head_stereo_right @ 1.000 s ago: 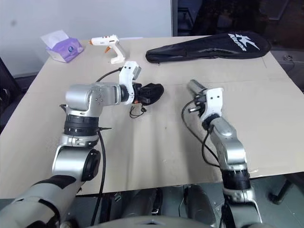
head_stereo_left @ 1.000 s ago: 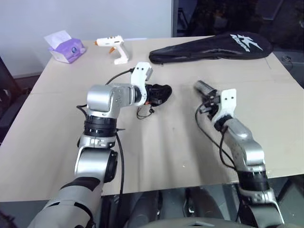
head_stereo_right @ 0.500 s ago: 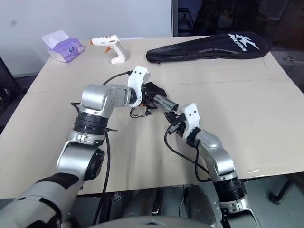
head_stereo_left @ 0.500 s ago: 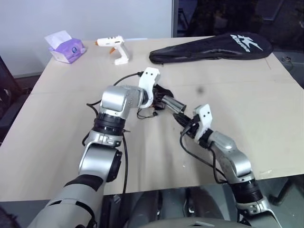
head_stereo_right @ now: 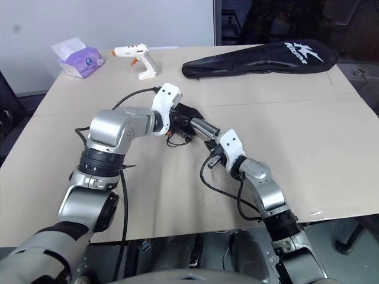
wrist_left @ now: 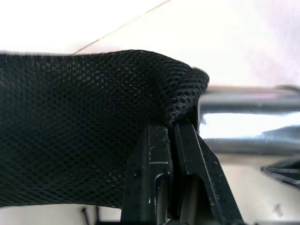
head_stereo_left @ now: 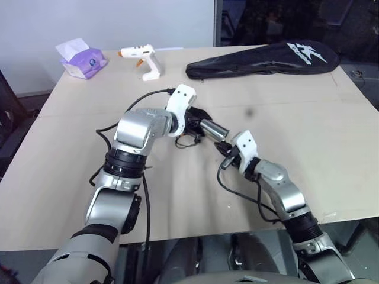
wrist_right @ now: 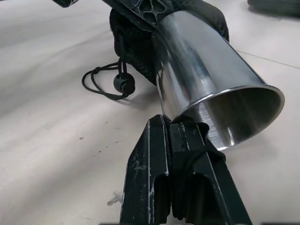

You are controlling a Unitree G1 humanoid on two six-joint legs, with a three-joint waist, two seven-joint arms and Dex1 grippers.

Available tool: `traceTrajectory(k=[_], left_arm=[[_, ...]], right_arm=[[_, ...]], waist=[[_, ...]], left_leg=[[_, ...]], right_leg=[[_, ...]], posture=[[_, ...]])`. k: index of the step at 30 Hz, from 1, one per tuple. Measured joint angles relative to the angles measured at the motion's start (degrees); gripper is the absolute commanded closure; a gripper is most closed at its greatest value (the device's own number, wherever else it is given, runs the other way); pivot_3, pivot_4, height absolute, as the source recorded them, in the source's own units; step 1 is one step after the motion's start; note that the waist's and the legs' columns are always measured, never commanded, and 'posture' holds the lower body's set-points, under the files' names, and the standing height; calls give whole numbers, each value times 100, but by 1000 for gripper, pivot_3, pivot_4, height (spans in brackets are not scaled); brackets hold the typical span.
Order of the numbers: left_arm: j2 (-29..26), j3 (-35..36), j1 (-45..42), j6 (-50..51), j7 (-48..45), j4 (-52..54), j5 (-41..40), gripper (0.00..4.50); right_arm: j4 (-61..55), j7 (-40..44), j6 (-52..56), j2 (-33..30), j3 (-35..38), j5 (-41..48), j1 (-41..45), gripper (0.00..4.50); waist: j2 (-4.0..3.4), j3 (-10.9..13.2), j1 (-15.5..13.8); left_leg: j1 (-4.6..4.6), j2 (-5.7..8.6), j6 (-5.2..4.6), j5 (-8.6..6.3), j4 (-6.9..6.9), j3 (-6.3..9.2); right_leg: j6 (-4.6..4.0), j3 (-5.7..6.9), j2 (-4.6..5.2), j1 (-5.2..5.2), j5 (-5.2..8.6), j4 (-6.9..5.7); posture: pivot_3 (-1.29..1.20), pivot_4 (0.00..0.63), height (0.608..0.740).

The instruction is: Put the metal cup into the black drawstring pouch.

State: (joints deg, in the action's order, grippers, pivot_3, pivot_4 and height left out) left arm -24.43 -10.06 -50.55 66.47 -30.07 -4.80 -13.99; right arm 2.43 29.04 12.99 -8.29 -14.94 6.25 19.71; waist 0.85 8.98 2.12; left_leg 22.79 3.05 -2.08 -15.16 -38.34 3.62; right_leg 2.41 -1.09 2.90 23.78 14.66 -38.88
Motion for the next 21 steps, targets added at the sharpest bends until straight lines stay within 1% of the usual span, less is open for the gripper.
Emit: traceTrajectory(k=[7,13,21], left_arm=[[-330,-427,52,-453,-207,302,273,4500],[-742,-886,58,-993,-504,419,690,4500],[-951,-1295,195,-1426,-711,484,1180,4500]], right_arm=[[-1,193,-10,-208,-214,-408,420,4460],[-85,328,156,-324,-351,-684,676,4460],[-140,442,453,-379,-464,-855,760,4460]], waist=[[0,0,3],[-1,1,-3],[-1,1,-6]], left_leg=[[0,0,0,0,1,0],[1,1,0,0,0,1],[2,1,0,0,1,1]], right_leg=[[0,0,-1,1,0,0],[0,2,0,0,0,1],[0,2,-1,1,0,1]], posture=[[0,150,740],[0,150,740],[0,150,740]])
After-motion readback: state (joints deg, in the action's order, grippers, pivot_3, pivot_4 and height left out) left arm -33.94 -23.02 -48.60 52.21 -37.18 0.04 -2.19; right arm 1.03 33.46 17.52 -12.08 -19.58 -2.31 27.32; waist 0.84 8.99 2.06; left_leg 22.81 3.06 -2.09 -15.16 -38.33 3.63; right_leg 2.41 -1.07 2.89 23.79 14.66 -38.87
